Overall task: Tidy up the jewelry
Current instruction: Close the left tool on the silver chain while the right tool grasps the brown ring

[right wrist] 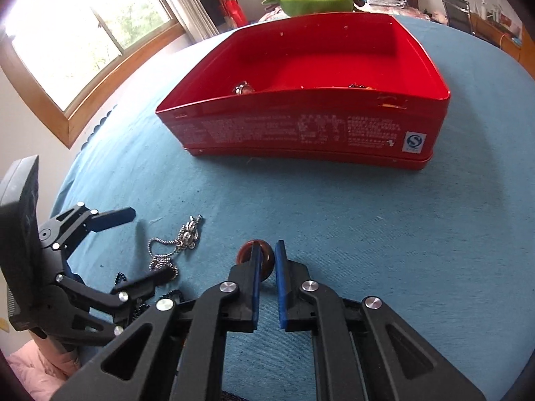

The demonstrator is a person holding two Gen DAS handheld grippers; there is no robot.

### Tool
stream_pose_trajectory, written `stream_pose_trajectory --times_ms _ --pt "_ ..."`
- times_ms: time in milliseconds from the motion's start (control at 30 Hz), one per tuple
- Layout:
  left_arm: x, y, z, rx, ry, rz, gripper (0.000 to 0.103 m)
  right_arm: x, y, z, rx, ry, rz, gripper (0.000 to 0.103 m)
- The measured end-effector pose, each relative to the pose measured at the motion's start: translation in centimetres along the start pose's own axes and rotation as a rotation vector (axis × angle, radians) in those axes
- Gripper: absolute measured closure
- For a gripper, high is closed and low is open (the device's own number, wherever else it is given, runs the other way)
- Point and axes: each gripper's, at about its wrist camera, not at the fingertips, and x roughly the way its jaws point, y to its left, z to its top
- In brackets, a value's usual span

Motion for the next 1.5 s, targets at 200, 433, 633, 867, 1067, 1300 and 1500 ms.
stream_pose_trajectory --times_ms 200,433,633,867,1067,1300,1500 --pt "0.5 -0.1 -0.1 -0.016 0.010 0.010 0.033 0.5 -0.1 0.3 0.004 0.004 0.005 0.095" --pt "0.1 0.6 0.1 -0.050 -0.005 -0.021 0.094 0.5 -0.4 0.4 0.012 0.007 0.014 0.095" --pt "-1.1 2.3 0.7 -0.141 -0.059 -0.106 0.094 0.5 -0.4 0.4 0.016 0.007 0.021 0.095" --pt "-0.9 1.6 3.3 -0.214 -0.079 -0.166 0.094 0.7 -0.7 0.4 0.024 0.012 0.031 0.095" --pt "1.2 1.7 3.1 -0.224 -0.022 -0.107 0.086 0.3 -1.0 0.4 0.032 0.008 0.035 0.092" --pt "-0.3 1.4 2.4 -0.189 -0.065 -0.082 0.046 0.2 -0.7 0.3 0.029 0.011 0.039 0.092" --pt "0.9 0.8 1.9 -0.184 -0.011 -0.038 0.048 0.1 -0.5 0.3 0.031 0.013 0.039 0.092"
